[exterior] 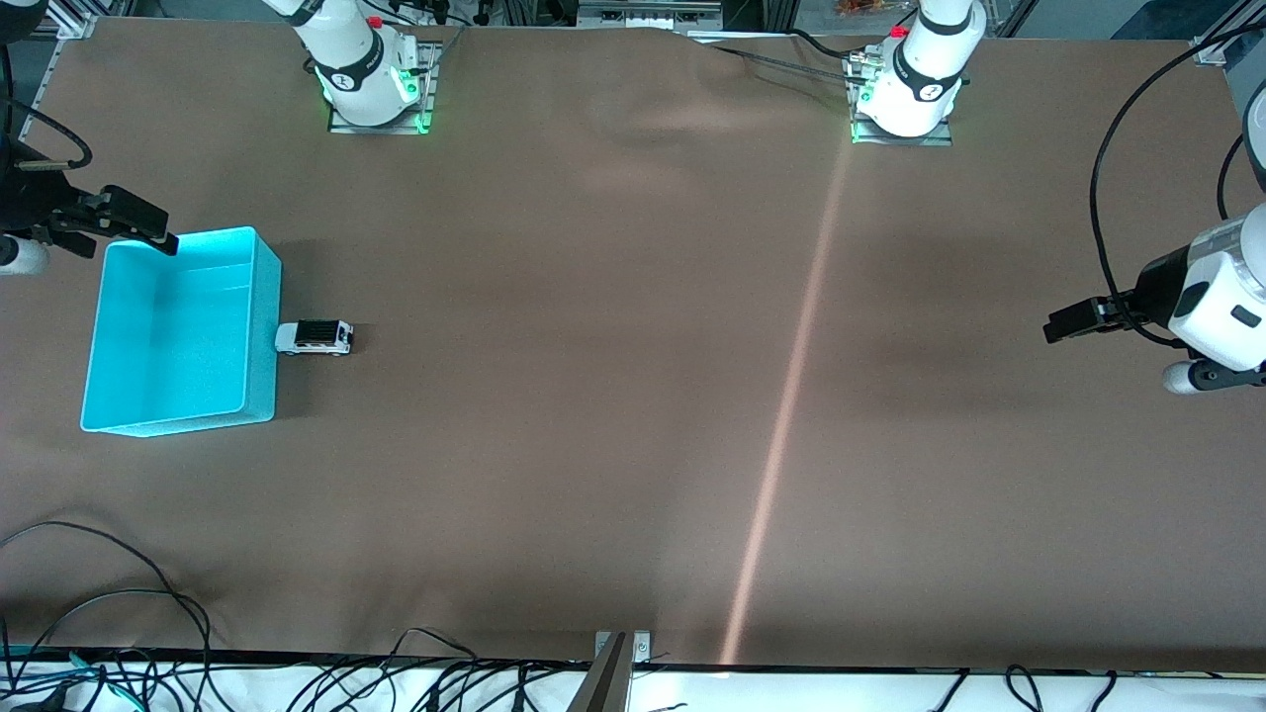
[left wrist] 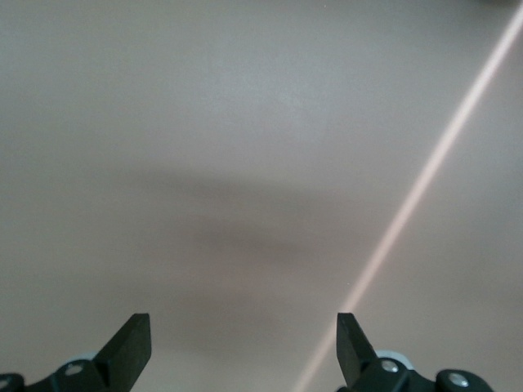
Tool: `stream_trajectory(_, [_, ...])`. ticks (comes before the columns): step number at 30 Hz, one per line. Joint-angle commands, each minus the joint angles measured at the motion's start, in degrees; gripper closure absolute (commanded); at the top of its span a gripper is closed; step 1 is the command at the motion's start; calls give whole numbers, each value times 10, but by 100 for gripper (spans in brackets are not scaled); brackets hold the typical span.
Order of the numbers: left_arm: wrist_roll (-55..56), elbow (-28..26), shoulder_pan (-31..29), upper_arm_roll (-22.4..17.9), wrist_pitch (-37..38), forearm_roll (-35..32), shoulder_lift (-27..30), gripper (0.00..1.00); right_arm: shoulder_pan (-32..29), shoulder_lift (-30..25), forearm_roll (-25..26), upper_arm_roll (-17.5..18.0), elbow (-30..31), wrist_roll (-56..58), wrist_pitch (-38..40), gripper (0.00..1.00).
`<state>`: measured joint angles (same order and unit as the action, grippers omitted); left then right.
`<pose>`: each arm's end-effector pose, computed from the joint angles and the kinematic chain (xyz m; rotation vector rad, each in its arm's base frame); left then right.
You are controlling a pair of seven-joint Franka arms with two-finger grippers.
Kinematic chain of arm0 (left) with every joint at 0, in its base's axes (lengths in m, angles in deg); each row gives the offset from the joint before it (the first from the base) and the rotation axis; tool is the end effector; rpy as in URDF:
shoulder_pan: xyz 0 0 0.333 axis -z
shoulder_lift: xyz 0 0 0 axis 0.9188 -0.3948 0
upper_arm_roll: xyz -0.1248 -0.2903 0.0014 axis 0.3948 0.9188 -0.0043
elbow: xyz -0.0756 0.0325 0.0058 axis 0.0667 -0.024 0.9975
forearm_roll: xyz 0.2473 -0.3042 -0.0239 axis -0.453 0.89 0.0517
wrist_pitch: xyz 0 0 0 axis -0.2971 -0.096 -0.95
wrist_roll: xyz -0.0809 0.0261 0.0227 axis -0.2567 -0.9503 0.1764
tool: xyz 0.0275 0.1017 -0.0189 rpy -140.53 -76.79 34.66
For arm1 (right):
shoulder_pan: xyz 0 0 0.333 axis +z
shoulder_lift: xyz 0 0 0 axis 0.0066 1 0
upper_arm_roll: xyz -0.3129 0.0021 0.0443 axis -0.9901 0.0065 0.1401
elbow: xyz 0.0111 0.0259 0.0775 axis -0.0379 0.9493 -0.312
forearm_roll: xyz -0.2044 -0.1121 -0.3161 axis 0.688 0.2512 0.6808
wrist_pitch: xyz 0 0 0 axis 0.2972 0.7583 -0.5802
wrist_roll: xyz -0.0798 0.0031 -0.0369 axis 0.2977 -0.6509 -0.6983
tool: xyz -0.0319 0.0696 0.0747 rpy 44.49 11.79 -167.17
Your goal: Wind and store white jeep toy
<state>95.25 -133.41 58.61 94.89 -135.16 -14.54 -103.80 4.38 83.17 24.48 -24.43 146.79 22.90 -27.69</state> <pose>0.6240 0.0008 0.5398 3.0847 0.3060 -0.1628 0.5622 -0.0147 0.5949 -3.0949 -0.0388 0.0449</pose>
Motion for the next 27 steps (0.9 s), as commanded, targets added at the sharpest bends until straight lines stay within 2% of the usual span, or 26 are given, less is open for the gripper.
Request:
stream_trajectory(1, [-16, -72, -12, 0, -37, 18, 58, 0, -4, 13, 4, -2, -20, 8, 10, 0])
stream_trajectory(3, [-16, -115, -13, 0, -72, 19, 85, 0, -8, 15, 4, -4, -20, 8, 10, 0])
stream_trajectory(11, [-14, -110, -13, -2, -72, 20, 83, 0, -7, 18, 5, -5, -20, 7, 12, 0])
stream_trajectory(18, [-13, -105, -12, -2, -72, 19, 80, 0, -10, 13, -1, -15, -21, -21, 73, 0])
stream_trajectory(27, [-13, -102, -12, -2, -72, 16, 77, 0, -5, 17, -3, -10, -21, -24, 74, 0])
